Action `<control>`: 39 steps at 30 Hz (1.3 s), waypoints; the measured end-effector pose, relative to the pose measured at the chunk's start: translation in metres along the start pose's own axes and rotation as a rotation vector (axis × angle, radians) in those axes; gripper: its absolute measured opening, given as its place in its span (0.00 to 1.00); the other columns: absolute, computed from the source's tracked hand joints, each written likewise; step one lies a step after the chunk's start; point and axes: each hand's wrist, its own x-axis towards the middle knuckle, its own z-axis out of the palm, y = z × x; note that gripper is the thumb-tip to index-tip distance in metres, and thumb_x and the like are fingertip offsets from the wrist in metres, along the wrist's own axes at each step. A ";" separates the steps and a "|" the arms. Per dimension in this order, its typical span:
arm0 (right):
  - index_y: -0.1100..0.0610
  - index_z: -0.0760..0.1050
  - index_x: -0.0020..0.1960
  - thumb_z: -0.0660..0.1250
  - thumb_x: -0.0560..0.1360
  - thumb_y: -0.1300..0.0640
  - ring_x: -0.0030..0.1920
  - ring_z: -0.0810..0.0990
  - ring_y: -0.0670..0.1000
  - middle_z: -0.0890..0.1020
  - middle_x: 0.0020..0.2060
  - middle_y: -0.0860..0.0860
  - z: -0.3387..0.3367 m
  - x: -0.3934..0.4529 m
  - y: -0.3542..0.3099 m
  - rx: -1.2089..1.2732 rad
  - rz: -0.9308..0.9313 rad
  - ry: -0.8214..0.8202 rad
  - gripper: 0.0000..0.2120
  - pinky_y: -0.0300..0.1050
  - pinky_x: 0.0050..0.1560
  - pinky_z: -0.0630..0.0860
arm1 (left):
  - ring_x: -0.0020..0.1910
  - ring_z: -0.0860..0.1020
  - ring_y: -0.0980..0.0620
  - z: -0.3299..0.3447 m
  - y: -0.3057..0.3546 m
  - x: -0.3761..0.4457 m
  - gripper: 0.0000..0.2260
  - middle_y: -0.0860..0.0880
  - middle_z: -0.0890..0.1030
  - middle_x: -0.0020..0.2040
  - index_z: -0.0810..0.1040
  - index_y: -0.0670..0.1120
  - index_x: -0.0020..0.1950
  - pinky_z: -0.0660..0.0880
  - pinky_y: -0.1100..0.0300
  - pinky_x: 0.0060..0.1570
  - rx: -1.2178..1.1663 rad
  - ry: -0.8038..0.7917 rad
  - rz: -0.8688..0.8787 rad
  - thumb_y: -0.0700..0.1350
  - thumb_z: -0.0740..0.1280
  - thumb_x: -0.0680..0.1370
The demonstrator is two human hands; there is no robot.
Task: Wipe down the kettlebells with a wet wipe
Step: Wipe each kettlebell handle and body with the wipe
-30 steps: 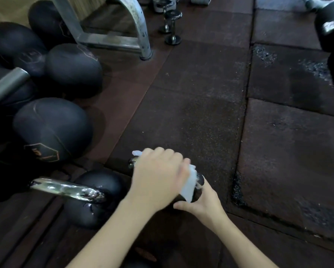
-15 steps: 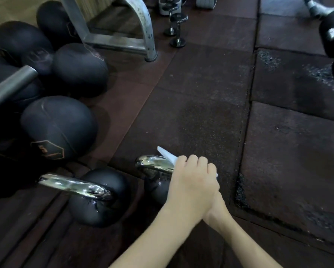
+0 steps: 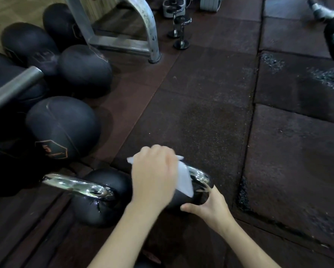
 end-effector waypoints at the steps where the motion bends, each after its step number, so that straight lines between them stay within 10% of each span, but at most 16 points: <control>1: 0.45 0.71 0.73 0.89 0.57 0.45 0.59 0.77 0.28 0.79 0.58 0.33 -0.001 -0.001 -0.002 -0.028 0.006 0.000 0.49 0.21 0.52 0.71 | 0.35 0.68 0.45 -0.001 0.023 -0.001 0.12 0.48 0.71 0.33 0.69 0.50 0.35 0.60 0.50 0.39 0.061 -0.040 0.114 0.46 0.51 0.76; 4: 0.53 0.75 0.70 0.78 0.73 0.60 0.63 0.81 0.47 0.74 0.50 0.31 0.001 0.000 -0.004 -0.153 -0.022 -0.050 0.27 0.19 0.49 0.68 | 0.34 0.68 0.47 0.017 0.062 -0.018 0.10 0.49 0.71 0.33 0.72 0.49 0.35 0.65 0.50 0.40 0.105 -0.027 0.288 0.44 0.61 0.77; 7: 0.49 0.74 0.58 0.73 0.78 0.55 0.48 0.78 0.39 0.76 0.41 0.37 0.003 0.000 -0.017 -0.172 -0.001 -0.032 0.12 0.22 0.44 0.70 | 0.34 0.68 0.48 0.025 0.057 -0.021 0.13 0.50 0.70 0.33 0.72 0.49 0.35 0.67 0.52 0.41 0.136 0.076 0.369 0.44 0.65 0.80; 9: 0.44 0.76 0.58 0.79 0.63 0.42 0.45 0.80 0.37 0.83 0.42 0.39 0.004 0.000 -0.014 -0.084 0.011 0.005 0.26 0.26 0.41 0.73 | 0.35 0.69 0.47 0.006 0.041 -0.013 0.17 0.50 0.71 0.33 0.73 0.48 0.36 0.67 0.51 0.40 0.009 0.010 0.310 0.46 0.57 0.84; 12: 0.43 0.74 0.69 0.90 0.56 0.49 0.54 0.75 0.22 0.81 0.51 0.30 0.003 0.000 -0.005 -0.033 0.013 0.025 0.44 0.19 0.51 0.70 | 0.35 0.72 0.45 -0.003 -0.012 -0.005 0.14 0.48 0.74 0.35 0.74 0.48 0.39 0.70 0.48 0.37 -0.009 -0.040 0.222 0.41 0.55 0.82; 17: 0.51 0.74 0.74 0.89 0.57 0.50 0.57 0.72 0.19 0.80 0.53 0.24 0.001 0.001 0.002 -0.010 -0.018 0.033 0.49 0.15 0.54 0.66 | 0.38 0.73 0.50 0.002 -0.058 -0.004 0.15 0.57 0.77 0.34 0.74 0.43 0.41 0.71 0.51 0.42 -0.616 -0.122 -0.407 0.46 0.57 0.84; 22: 0.44 0.74 0.72 0.90 0.54 0.44 0.58 0.77 0.27 0.81 0.57 0.33 0.002 0.004 0.008 0.013 -0.001 0.006 0.50 0.23 0.55 0.72 | 0.33 0.68 0.45 -0.006 0.008 0.001 0.11 0.50 0.68 0.34 0.66 0.50 0.35 0.63 0.50 0.38 0.045 0.051 -0.005 0.41 0.55 0.78; 28: 0.43 0.74 0.56 0.78 0.74 0.50 0.51 0.83 0.40 0.82 0.46 0.40 0.006 0.006 0.009 0.023 -0.017 -0.038 0.16 0.40 0.54 0.80 | 0.38 0.70 0.46 0.021 0.060 -0.023 0.13 0.50 0.71 0.36 0.73 0.48 0.39 0.72 0.51 0.47 0.218 0.046 0.283 0.45 0.59 0.83; 34: 0.42 0.66 0.78 0.88 0.54 0.38 0.67 0.78 0.40 0.80 0.67 0.39 0.004 0.005 0.010 0.113 -0.061 -0.055 0.57 0.39 0.64 0.77 | 0.44 0.75 0.47 -0.006 0.021 -0.019 0.13 0.51 0.76 0.43 0.79 0.47 0.48 0.73 0.49 0.54 0.118 -0.047 0.258 0.48 0.58 0.84; 39: 0.41 0.62 0.81 0.91 0.49 0.43 0.73 0.73 0.43 0.76 0.73 0.40 0.002 0.007 0.011 0.161 -0.063 -0.065 0.66 0.46 0.75 0.71 | 0.45 0.70 0.49 -0.013 -0.006 -0.014 0.14 0.55 0.71 0.43 0.73 0.50 0.47 0.70 0.50 0.54 -0.080 -0.102 0.026 0.45 0.50 0.86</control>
